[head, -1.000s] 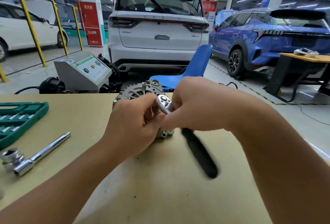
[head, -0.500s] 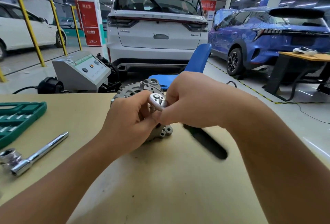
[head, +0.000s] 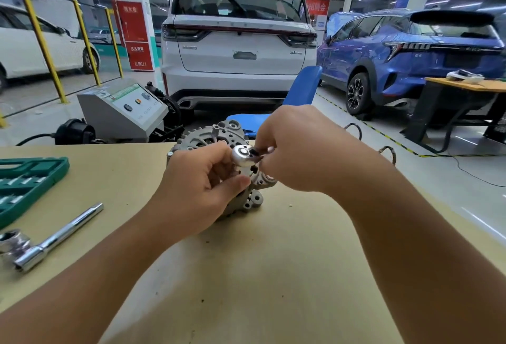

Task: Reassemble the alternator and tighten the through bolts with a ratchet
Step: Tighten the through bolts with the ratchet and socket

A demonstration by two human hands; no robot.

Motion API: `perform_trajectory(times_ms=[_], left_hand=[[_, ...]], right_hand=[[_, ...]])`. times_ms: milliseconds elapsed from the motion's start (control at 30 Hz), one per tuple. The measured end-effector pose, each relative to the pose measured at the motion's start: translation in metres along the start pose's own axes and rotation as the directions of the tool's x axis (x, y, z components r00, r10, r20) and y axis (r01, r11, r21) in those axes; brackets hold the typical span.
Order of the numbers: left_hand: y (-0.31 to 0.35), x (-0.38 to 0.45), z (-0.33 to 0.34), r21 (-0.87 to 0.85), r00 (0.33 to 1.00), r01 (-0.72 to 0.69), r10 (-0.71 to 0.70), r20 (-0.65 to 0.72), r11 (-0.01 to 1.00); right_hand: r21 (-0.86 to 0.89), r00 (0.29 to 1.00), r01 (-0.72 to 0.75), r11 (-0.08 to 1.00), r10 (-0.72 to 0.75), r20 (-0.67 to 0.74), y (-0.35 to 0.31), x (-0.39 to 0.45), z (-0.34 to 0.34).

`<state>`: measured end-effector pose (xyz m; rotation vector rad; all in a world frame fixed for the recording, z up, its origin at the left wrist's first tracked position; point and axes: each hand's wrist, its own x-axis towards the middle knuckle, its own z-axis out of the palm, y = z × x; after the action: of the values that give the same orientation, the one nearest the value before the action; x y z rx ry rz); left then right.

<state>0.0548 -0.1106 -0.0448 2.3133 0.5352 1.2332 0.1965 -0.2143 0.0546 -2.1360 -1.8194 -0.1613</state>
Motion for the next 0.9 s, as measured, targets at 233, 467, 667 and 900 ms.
perform_trajectory(times_ms=[233,467,667,900], left_hand=[[0.002,0.001,0.002,-0.039,0.999,0.006,-0.007,-0.037,0.999],[-0.003,0.0,-0.001,-0.028,1.0,0.003,-0.002,0.021,1.0],[0.0,0.001,-0.002,-0.115,0.999,0.006,-0.002,0.033,0.993],[0.001,0.0,0.002,-0.01,1.0,-0.001,0.001,-0.012,1.0]], right_hand=[[0.134,0.995,-0.011,0.991,-0.003,0.102,-0.008,-0.003,-0.004],[0.0,1.0,0.02,1.0,-0.02,-0.019,-0.009,-0.005,0.004],[0.063,0.997,0.023,0.998,-0.027,0.067,-0.014,-0.007,-0.002],[-0.007,0.999,0.022,1.0,-0.022,-0.04,-0.015,-0.01,0.002]])
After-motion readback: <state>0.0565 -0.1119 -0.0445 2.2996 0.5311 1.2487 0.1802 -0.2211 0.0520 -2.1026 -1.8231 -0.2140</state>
